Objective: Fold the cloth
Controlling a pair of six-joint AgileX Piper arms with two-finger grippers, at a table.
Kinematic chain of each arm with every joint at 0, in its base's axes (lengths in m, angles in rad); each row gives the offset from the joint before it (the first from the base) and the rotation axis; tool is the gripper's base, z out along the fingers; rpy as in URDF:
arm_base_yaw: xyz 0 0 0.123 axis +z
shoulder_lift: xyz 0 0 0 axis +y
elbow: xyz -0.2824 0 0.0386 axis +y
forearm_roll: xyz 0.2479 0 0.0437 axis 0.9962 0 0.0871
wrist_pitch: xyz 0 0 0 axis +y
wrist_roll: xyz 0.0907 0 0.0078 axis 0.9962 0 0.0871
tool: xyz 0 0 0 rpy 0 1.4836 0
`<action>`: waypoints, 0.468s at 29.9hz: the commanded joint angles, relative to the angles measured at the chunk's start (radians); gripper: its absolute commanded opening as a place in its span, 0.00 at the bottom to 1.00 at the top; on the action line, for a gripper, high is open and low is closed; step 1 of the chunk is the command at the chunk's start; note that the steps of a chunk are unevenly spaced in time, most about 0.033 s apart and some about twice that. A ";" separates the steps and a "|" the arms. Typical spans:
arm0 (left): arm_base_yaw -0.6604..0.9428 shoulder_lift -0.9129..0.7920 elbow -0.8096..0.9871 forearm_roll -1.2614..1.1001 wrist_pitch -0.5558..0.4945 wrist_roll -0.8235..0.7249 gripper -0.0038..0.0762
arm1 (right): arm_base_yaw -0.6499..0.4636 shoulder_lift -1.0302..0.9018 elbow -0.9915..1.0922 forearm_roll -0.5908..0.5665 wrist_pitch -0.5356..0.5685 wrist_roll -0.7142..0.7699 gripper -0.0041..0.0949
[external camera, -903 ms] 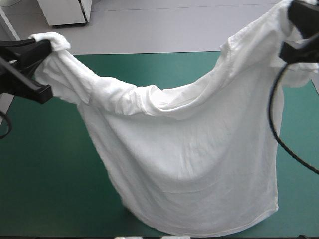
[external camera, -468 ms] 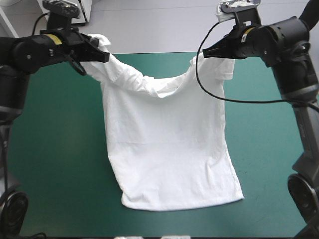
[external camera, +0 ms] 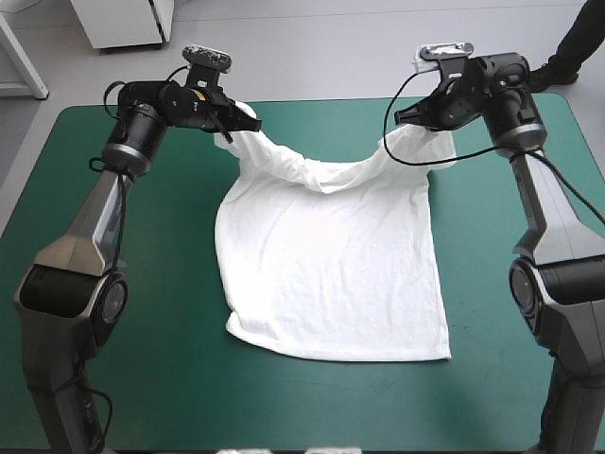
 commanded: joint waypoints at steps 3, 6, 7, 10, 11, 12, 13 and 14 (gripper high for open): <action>-0.004 0.005 -0.047 -0.067 -0.061 0.009 0.04 | -0.006 0.022 -0.025 0.049 -0.039 -0.033 0.03; -0.004 0.036 -0.047 -0.077 -0.035 0.051 0.11 | -0.008 0.051 -0.025 0.053 -0.020 -0.059 0.12; -0.004 0.043 -0.047 -0.090 -0.030 0.063 0.18 | -0.013 0.060 -0.025 0.072 -0.018 -0.061 0.17; -0.003 0.058 -0.047 -0.148 -0.029 0.118 0.44 | -0.023 0.069 -0.025 0.100 -0.013 -0.083 0.38; 0.001 0.059 -0.047 -0.175 -0.029 0.139 0.54 | -0.025 0.071 -0.025 0.102 -0.013 -0.083 0.45; 0.006 0.059 -0.047 -0.203 -0.029 0.147 0.63 | -0.031 0.071 -0.025 0.099 -0.013 -0.083 0.56; 0.008 0.059 -0.047 -0.218 -0.024 0.147 0.68 | -0.039 0.071 -0.025 0.104 -0.013 -0.083 0.62; 0.013 0.059 -0.047 -0.219 -0.014 0.147 0.72 | -0.049 0.069 -0.025 0.113 -0.011 -0.083 0.67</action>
